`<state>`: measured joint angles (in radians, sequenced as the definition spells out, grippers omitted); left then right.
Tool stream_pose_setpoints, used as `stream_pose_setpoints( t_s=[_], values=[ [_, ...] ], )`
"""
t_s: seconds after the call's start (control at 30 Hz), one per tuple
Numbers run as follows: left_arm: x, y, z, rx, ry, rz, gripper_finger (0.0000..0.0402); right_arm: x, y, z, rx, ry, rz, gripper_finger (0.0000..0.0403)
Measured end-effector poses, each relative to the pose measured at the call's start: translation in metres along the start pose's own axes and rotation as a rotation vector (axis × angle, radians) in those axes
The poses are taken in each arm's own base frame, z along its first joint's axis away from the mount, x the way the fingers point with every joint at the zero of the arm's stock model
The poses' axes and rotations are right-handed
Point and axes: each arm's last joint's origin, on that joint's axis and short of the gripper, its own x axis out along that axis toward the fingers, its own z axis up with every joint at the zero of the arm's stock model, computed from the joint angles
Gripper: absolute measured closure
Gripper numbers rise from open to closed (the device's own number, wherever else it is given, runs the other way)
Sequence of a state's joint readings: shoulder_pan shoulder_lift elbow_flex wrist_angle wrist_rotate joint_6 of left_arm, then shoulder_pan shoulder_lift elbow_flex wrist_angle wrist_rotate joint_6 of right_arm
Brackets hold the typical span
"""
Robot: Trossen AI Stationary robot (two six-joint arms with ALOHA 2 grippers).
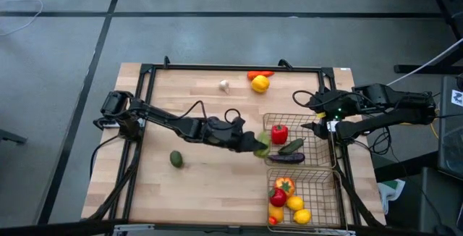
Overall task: Sort produce into baskets
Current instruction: Put the chayote into the top wire basket
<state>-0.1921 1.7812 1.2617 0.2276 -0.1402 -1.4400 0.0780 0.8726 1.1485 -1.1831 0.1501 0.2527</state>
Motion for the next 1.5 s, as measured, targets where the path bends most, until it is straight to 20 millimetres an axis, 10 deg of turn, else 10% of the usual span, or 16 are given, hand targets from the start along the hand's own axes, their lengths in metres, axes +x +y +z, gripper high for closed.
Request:
stream_pose_setpoints(
  t_s=[0.87,1.5],
  values=[
    [0.075,0.037,-0.025,0.668,-0.203,0.082,0.0073,0.0,0.0,0.001,0.001,-0.007,0.002,0.002],
    [0.082,0.05,-0.003,0.724,-0.22,0.161,0.006,0.0,0.0,0.001,0.001,-0.006,0.002,0.002]
  ],
)
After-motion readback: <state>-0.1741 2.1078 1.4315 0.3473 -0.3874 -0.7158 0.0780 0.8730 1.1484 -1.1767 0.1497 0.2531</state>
